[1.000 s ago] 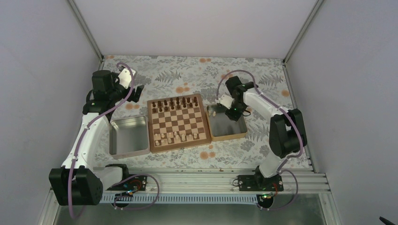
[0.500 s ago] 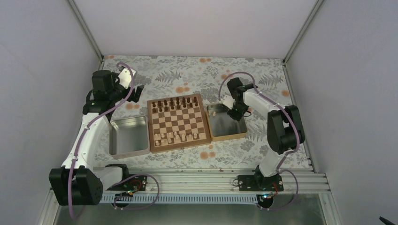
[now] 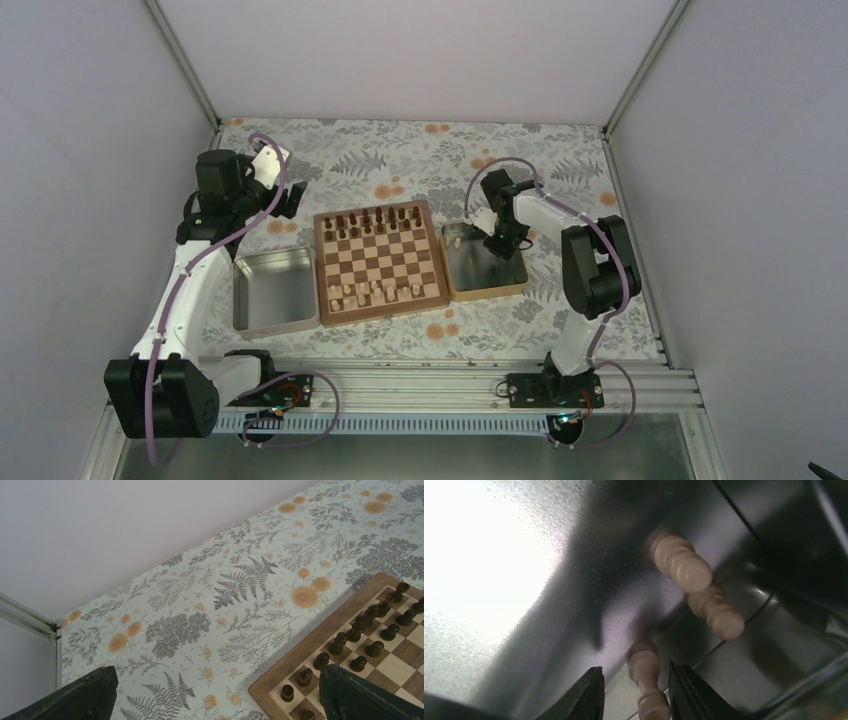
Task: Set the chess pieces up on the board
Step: Pick up the chess piece from the storage box, then place the chess piece on the chessboard.
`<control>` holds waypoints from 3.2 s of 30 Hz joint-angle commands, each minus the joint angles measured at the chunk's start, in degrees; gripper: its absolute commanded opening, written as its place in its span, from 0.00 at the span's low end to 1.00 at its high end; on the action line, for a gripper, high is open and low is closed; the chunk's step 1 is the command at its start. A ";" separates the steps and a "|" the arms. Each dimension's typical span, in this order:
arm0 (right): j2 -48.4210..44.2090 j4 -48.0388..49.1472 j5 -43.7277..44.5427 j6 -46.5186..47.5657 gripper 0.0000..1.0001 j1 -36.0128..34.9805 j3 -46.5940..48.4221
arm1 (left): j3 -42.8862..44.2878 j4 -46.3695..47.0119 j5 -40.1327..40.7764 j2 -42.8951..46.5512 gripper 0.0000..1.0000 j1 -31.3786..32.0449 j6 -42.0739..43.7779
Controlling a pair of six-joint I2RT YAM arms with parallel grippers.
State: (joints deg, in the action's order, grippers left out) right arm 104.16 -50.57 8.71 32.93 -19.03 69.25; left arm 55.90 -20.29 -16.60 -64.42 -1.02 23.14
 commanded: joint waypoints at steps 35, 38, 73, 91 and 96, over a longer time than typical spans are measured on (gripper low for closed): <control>-0.63 -14.56 -8.91 -3.97 0.05 -24.63 17.20 | -0.18 0.30 -0.32 -0.09 1.00 -0.39 -0.02; -0.50 -13.86 -10.58 -3.81 0.05 -25.84 16.18 | -0.16 0.26 -0.28 0.00 1.00 -0.38 -0.02; 2.65 -9.46 -13.68 -4.50 0.07 -30.68 10.04 | -0.35 0.32 -0.20 0.00 1.00 -0.39 0.07; 4.00 -9.20 -11.79 -4.64 0.17 -30.66 11.42 | -0.35 0.15 -0.45 0.03 1.00 -0.39 0.16; 3.98 -9.21 -11.36 -4.61 0.21 -30.69 11.65 | -0.35 0.09 -0.50 0.09 1.00 -0.39 0.16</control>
State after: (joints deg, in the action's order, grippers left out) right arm 107.77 -60.07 -3.55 28.84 -49.12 79.33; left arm 55.90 -20.32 -16.58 -64.53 -1.02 23.14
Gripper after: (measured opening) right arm 0.197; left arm 0.999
